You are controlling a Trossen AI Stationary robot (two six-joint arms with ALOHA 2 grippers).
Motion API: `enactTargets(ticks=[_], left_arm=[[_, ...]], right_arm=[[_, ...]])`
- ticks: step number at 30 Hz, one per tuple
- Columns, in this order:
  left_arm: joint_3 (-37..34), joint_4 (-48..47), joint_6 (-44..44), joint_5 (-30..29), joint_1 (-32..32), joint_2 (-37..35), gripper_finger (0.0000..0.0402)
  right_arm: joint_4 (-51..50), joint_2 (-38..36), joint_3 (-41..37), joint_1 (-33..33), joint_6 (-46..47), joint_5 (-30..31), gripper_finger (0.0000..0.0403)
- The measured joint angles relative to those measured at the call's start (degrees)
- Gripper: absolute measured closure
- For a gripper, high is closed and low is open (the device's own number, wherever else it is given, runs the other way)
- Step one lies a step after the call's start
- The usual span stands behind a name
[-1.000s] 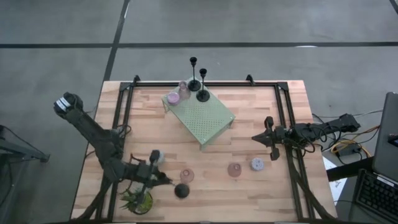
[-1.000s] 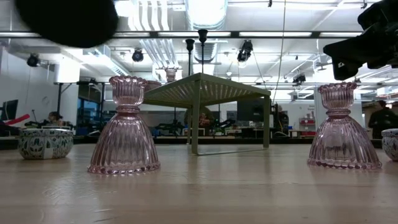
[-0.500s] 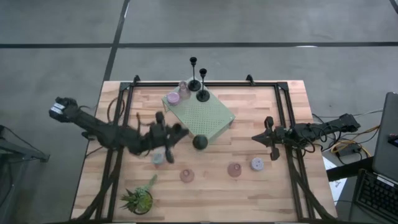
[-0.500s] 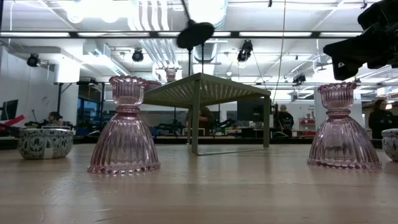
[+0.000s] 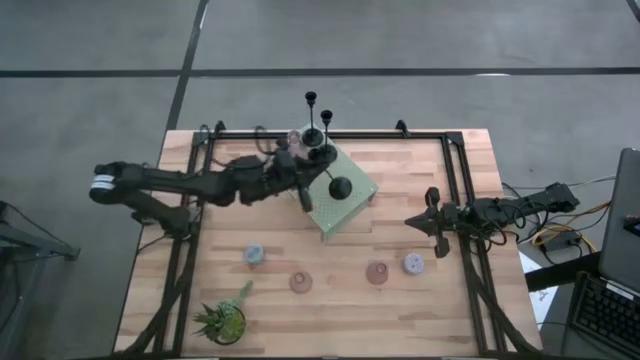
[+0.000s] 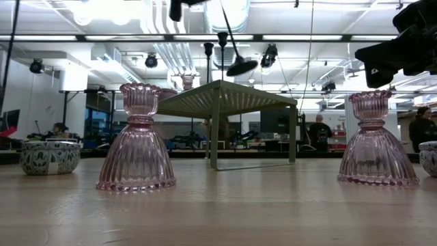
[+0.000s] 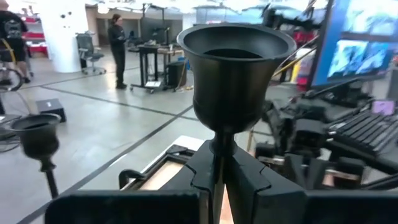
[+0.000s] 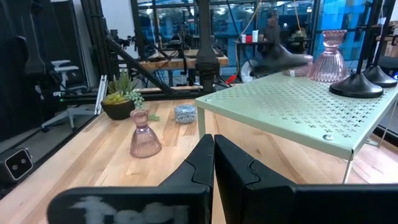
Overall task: Pick & Place candle stick holders
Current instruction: Put the black candle holder on the shelf
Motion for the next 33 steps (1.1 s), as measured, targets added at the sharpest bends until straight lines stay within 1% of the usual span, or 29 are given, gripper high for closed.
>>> enactTargets(ticks=[5, 8, 15, 24, 33], left_arm=[[5.5, -1.2, 1.7, 0.0, 2.2, 6.5, 0.0376], [9.0, -3.5, 1.5, 0.0, 3.6, 9.6, 0.0376], [14.8, -8.3, 0.6, -0.2, 6.9, 13.7, 0.0376], [15.4, -11.8, -1.8, -0.2, 9.2, 13.8, 0.0376], [15.2, -12.6, -1.8, 0.0, 9.4, 14.2, 0.0372]], right_arm=[[0.0, 0.0, 0.0, 0.0, 0.2, 0.0, 0.0394], [0.0, 0.0, 0.0, 0.0, 0.0, 0.0, 0.0394], [0.0, 0.0, 0.0, 0.0, 0.0, 0.0, 0.0394], [0.0, 0.0, 0.0, 0.0, 0.3, 0.0, 0.0394], [0.0, 0.0, 0.0, 0.0, 0.2, 0.0, 0.0394]])
